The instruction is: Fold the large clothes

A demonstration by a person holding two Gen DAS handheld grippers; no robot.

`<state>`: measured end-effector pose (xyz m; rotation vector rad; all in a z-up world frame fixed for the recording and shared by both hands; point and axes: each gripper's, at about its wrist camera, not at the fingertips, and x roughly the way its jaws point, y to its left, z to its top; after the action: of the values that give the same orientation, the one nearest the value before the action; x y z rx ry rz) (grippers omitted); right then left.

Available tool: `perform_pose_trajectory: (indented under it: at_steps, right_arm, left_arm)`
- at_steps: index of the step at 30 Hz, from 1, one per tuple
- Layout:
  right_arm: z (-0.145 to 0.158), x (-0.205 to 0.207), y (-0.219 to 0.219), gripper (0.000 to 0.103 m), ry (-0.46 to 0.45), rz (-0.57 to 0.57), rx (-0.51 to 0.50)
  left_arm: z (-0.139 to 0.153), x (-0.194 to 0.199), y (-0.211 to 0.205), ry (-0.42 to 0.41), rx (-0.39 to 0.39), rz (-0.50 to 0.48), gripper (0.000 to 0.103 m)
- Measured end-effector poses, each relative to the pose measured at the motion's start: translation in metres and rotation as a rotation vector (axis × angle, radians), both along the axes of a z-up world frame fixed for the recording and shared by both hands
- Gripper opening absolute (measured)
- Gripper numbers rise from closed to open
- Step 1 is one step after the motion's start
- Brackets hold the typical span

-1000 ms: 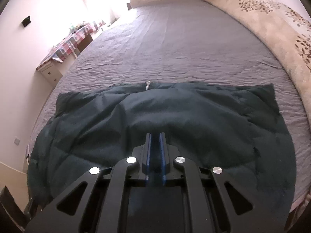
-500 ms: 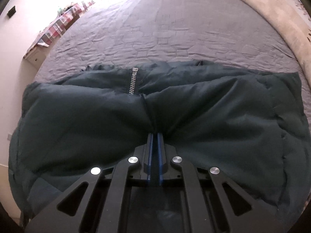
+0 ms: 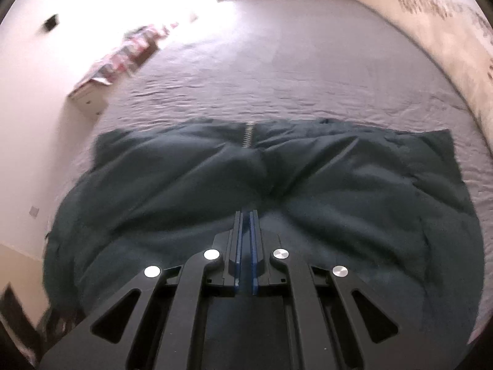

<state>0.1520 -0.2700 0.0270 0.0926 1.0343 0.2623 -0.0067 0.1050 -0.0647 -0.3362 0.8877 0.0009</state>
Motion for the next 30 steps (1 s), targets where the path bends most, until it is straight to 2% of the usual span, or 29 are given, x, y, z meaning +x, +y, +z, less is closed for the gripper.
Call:
perform_pose_trajectory:
  at_steps: [3,6,11,16,21,23,25,27,30]
  right_arm:
    - [-0.001,-0.037,-0.003,0.005,0.032,0.032,0.052]
    - [-0.018,-0.058,-0.002,0.003,0.087,0.038,0.044]
    - [-0.048,-0.050,-0.004,0.000,0.168,0.008,0.063]
    - [-0.059,-0.049,-0.002,0.000,0.160,0.024,0.038]
    - [-0.059,-0.053,-0.002,0.000,0.145,0.013,0.033]
    - [-0.060,-0.054,-0.004,0.000,0.155,0.001,0.051]
    - [-0.058,-0.057,-0.013,0.000,0.174,-0.025,0.094]
    - [-0.050,-0.062,-0.020,0.000,0.185,-0.052,0.146]
    - [-0.029,-0.078,-0.027,0.000,0.140,-0.025,0.164]
  left_arm:
    - [0.004,-0.003,-0.002,-0.016,0.008,0.000,0.078]
    - [0.006,-0.005,-0.003,-0.029,0.016,-0.001,0.075]
    - [0.017,-0.012,-0.011,-0.079,0.055,-0.024,0.073]
    - [0.027,-0.018,-0.016,-0.117,0.087,-0.043,0.073]
    - [0.036,-0.016,-0.011,-0.122,0.047,-0.042,0.072]
    - [0.037,-0.016,-0.009,-0.125,0.039,-0.025,0.054]
    - [0.036,-0.014,-0.007,-0.120,0.070,-0.014,0.038]
    - [0.034,-0.013,-0.006,-0.111,0.073,-0.021,0.032]
    - [0.035,-0.015,-0.009,-0.121,0.085,-0.031,0.028]
